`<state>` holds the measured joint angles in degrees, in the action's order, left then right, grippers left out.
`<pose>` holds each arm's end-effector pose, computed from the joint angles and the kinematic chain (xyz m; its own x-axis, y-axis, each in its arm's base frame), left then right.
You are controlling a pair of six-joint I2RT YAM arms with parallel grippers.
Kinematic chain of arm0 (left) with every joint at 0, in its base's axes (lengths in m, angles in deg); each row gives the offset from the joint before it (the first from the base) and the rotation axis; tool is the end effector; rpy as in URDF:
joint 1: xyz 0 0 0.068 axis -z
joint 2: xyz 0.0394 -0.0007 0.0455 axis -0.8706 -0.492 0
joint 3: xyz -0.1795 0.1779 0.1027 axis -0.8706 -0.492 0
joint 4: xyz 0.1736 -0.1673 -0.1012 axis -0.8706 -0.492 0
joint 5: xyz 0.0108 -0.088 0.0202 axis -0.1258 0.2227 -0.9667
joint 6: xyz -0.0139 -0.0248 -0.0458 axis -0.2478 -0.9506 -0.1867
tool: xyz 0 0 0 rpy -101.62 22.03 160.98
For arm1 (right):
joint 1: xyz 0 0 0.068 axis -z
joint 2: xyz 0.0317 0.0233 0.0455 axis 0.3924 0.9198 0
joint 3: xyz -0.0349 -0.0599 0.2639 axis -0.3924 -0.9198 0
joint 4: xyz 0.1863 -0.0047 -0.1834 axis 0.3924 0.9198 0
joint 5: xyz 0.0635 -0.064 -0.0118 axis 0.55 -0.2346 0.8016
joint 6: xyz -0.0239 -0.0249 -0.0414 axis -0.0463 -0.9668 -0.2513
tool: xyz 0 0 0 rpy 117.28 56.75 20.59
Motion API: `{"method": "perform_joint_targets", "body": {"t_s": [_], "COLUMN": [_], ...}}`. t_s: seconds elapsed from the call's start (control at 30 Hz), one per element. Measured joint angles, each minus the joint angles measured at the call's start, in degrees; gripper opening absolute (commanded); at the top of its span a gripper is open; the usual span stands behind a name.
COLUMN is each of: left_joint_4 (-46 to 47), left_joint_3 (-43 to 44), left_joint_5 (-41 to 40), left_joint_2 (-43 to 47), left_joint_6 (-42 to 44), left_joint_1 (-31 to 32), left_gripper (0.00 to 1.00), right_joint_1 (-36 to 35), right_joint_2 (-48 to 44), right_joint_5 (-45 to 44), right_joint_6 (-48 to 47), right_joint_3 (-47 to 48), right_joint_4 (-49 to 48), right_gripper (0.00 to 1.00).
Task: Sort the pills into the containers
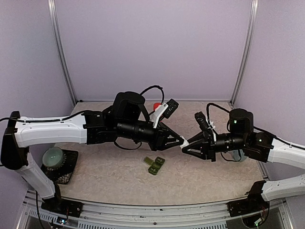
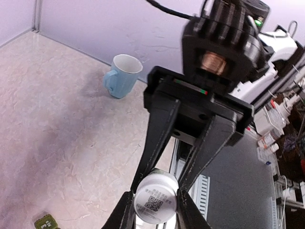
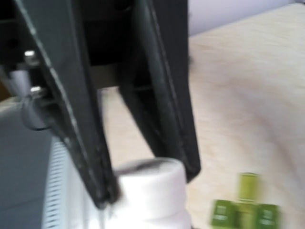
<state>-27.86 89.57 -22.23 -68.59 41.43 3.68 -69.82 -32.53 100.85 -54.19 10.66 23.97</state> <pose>0.1534 -0.3462 0.3260 -0.4243 0.2906 -0.8577 0.9038 0.1952 -0.3809 0.1363 0.1749 0.2853 -0.3741 -0.1890 -0.9079 -0.9213 0.1878 0.3405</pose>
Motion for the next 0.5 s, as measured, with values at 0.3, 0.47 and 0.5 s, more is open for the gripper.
{"method": "perform_joint_targets", "body": {"t_s": [0.3, 0.47, 0.5], "left_joint_4": [2.4, 3.4, 3.7], "left_joint_3": [0.1, -0.2, -0.2], "left_joint_5": [-1.6, -0.9, -0.8], "left_joint_2": [-0.8, 0.0, 0.4], "left_joint_6": [-8.4, -7.6, -7.1], "left_joint_1": [0.0, 0.1, 0.0], "left_gripper": [0.54, 0.97, 0.99], "right_joint_1": [-0.4, -0.4, -0.4], "right_joint_2": [-4.1, -4.2, -4.1], "right_joint_5": [-16.9, -17.7, -16.9], "right_joint_6": [-0.4, -0.2, -0.1], "right_joint_3": [0.2, 0.1, 0.1], "right_joint_4": [3.5, 3.8, 3.8], "right_gripper": [0.15, 0.15, 0.15]}}
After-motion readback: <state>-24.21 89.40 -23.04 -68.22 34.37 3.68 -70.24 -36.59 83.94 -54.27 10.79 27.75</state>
